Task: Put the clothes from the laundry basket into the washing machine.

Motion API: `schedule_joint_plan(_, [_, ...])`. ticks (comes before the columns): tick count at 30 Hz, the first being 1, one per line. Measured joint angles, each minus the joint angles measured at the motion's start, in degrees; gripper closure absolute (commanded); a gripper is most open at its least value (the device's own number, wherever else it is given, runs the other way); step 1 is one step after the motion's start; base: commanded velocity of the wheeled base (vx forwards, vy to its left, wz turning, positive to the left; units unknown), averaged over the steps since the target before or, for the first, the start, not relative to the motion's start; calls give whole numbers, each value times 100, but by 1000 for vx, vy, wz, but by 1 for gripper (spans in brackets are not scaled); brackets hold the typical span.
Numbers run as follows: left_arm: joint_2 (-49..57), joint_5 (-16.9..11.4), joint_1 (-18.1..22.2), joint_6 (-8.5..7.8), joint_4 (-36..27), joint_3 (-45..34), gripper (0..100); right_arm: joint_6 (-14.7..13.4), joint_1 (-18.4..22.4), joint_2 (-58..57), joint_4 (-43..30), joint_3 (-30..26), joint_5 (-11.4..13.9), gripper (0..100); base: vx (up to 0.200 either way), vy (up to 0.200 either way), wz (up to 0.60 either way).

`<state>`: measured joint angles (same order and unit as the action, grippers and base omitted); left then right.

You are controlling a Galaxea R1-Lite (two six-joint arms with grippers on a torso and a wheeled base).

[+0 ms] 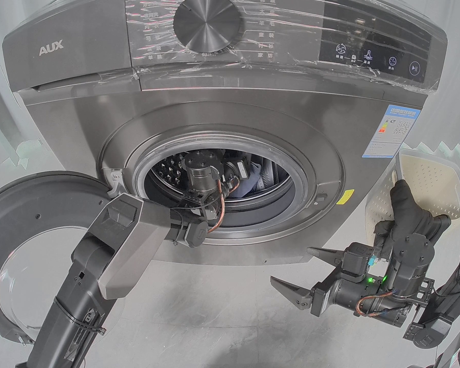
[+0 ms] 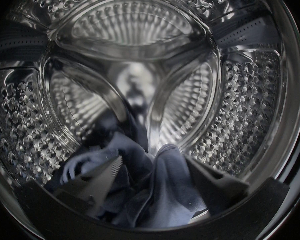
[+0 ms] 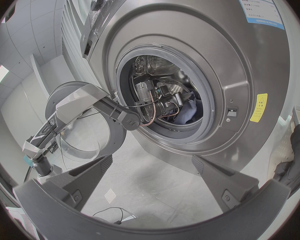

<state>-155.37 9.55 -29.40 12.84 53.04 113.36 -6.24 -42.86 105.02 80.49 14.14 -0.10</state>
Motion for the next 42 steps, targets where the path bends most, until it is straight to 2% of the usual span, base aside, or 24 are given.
schedule_joint_plan(8, [399,-77,-50,16,46,-1196,0,1,0,-1,0,0,0,0,0,0,0])
schedule_joint_plan(13, [873,-208,-72,-33,-5,-2326,0,0,0,-4,0,0,0,0,0,0,0])
schedule_joint_plan(20, [1603,-350,-168,-244,82,-3729,0,0,0,-9,0,-4,0,0,0,0,0])
schedule_joint_plan(25, [2121,-430,-245,-466,180,-4506,0,-2,0,-11,0,-15,0,0,0,0,0])
schedule_joint_plan(28, [2425,-471,-334,-512,301,-4931,0,-5,1,-15,-5,-26,0,0,0,0,0])
schedule_joint_plan(33, [2916,-501,-549,-507,775,-5780,0,-10,20,-30,-5,-52,7,0,0,0,0])
schedule_joint_plan(42, [3674,-530,-1128,-414,2244,-7726,0,-11,221,-135,-2,-199,21,0,0,0,0])
